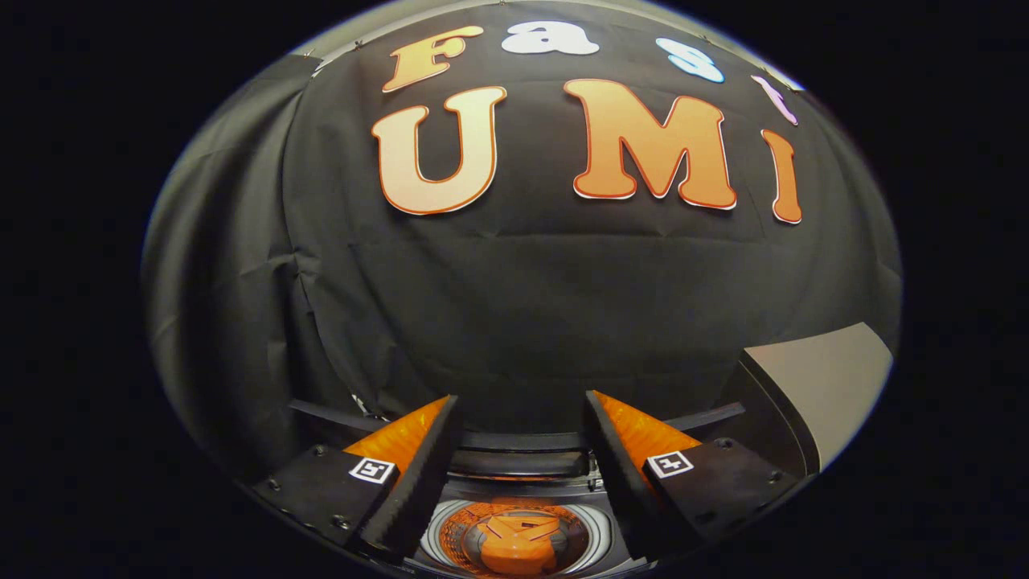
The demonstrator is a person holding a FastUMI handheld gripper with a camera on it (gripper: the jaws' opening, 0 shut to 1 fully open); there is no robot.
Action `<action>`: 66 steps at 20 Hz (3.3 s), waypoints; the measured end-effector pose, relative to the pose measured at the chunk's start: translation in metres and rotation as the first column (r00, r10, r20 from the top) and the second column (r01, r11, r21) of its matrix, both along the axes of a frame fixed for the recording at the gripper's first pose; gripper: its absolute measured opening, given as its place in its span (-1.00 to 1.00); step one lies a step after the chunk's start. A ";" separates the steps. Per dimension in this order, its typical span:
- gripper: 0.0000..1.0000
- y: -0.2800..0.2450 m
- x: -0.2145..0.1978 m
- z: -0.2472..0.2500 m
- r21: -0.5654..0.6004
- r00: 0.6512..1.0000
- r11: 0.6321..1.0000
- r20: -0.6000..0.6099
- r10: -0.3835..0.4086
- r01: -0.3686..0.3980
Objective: Put the clothes into the washing machine and then close the washing machine lid.
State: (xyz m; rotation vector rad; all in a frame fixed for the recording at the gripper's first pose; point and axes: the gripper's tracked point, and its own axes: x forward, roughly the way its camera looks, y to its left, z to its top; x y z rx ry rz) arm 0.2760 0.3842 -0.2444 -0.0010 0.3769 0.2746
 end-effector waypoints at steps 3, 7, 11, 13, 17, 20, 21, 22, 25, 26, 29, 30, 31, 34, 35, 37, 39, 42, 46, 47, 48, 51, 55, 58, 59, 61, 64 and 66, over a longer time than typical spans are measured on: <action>0.97 -0.001 -0.009 -0.003 0.005 1.000 1.000 0.004 0.004 -0.004; 0.95 -0.002 -0.020 -0.006 0.010 0.999 1.000 0.027 0.022 -0.022; 0.94 -0.004 -0.030 -0.010 0.015 0.999 1.000 0.044 0.026 -0.027; 0.94 -0.005 -0.036 -0.012 0.022 0.998 0.999 0.054 0.030 -0.031; 0.94 -0.008 -0.045 -0.018 0.026 0.996 0.999 0.071 0.044 -0.046; 0.95 -0.008 -0.047 -0.024 0.035 0.996 0.998 0.065 0.055 -0.057; 0.95 -0.009 -0.048 -0.025 0.031 0.997 0.998 0.060 0.053 -0.055; 0.95 -0.010 -0.049 -0.029 0.028 0.997 0.998 0.058 0.053 -0.055; 0.97 -0.007 -0.050 -0.036 0.029 0.997 0.998 0.052 0.060 -0.062; 0.97 -0.008 -0.049 -0.037 0.027 0.997 0.998 0.052 0.058 -0.060; 0.99 -0.009 -0.048 -0.041 0.027 0.997 0.998 0.053 0.057 -0.059; 0.98 -0.008 -0.048 -0.041 0.024 0.997 0.998 0.059 0.057 -0.059; 0.98 -0.008 -0.047 -0.041 0.022 0.996 0.998 0.063 0.057 -0.058; 0.98 -0.009 -0.052 -0.054 0.014 0.998 0.998 0.040 0.055 -0.056; 0.98 -0.014 -0.051 -0.072 -0.019 0.999 0.999 0.003 0.040 -0.040; 0.96 -0.024 -0.058 -0.115 -0.070 0.995 0.997 -0.094 0.028 -0.034; 0.97 -0.019 -0.055 -0.139 -0.037 0.990 0.999 -0.141 0.028 -0.034; 0.96 -0.014 -0.061 -0.166 -0.040 0.978 0.998 -0.205 0.038 -0.047; 0.96 -0.014 -0.063 -0.129 -0.031 0.983 0.997 -0.172 0.065 -0.072; 0.96 -0.013 -0.062 -0.102 -0.021 0.988 0.997 -0.132 0.076 -0.079; 0.96 -0.013 -0.061 -0.078 -0.014 0.992 0.996 -0.090 0.085 -0.087; 0.96 -0.026 -0.067 -0.003 -0.004 0.995 0.995 0.025 0.095 -0.095; 0.95 -0.050 -0.071 0.085 0.039 0.986 0.997 0.151 0.065 -0.072; 0.95 -0.082 -0.079 0.133 0.034 0.979 0.998 0.202 0.041 -0.048; 0.95 -0.093 -0.086 0.150 0.032 0.976 0.999 0.217 0.029 -0.037; 0.95 -0.116 -0.097 0.177 0.028 0.967 1.000 0.255 0.005 -0.013; 0.95 -0.157 -0.115 0.206 0.016 0.958 1.000 0.286 -0.024 0.020; 0.96 -0.183 -0.124 0.224 0.013 0.948 0.999 0.313 -0.048 0.046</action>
